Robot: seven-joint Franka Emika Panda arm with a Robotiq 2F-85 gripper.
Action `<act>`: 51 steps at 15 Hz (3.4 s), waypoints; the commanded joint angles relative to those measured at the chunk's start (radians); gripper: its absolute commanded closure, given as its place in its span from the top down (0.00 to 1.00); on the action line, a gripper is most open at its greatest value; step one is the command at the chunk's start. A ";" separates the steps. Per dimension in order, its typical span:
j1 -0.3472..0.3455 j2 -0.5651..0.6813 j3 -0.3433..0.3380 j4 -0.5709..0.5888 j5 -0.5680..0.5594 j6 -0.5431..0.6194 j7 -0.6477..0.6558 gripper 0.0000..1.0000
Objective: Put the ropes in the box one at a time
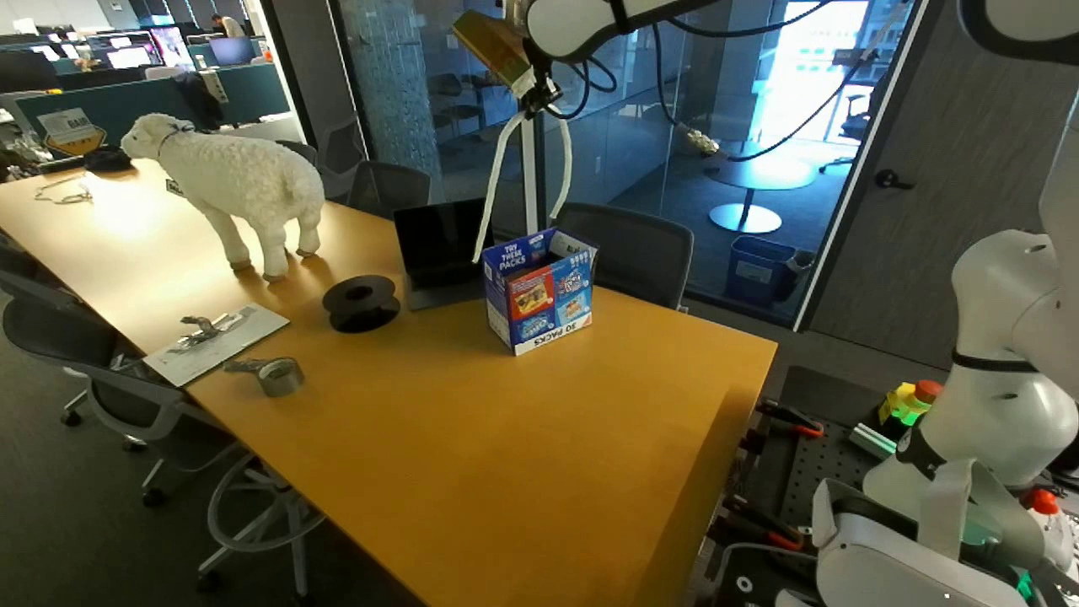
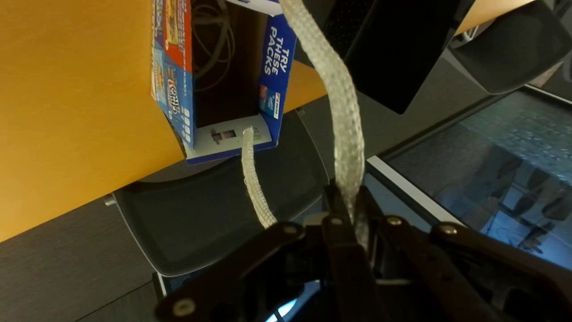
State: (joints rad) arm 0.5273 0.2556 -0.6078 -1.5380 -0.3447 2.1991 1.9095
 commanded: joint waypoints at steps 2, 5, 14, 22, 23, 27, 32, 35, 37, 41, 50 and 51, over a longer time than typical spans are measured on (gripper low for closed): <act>-0.261 0.089 0.263 0.094 -0.008 -0.030 -0.014 0.06; -0.337 0.133 0.338 0.115 -0.017 -0.035 -0.004 0.06; -0.393 0.172 0.365 0.208 -0.070 -0.112 0.022 0.06; -0.409 0.176 0.365 0.270 -0.094 -0.174 0.020 0.06; -0.412 0.176 0.367 0.280 -0.093 -0.180 0.015 0.06; -0.412 0.196 0.379 0.312 -0.086 -0.202 0.004 0.06; -0.404 0.247 0.390 0.351 -0.093 -0.237 0.004 0.06; -0.397 0.273 0.388 0.378 -0.108 -0.264 0.003 0.06; -0.396 0.276 0.385 0.397 -0.116 -0.279 0.002 0.06; -0.382 0.270 0.361 0.421 -0.145 -0.306 -0.001 0.06; -0.387 0.300 0.378 0.391 -0.147 -0.268 -0.013 0.05; -0.388 0.309 0.381 0.390 -0.144 -0.264 -0.014 0.05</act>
State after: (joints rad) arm 0.1386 0.5380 -0.2309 -1.1618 -0.4835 1.9186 1.9079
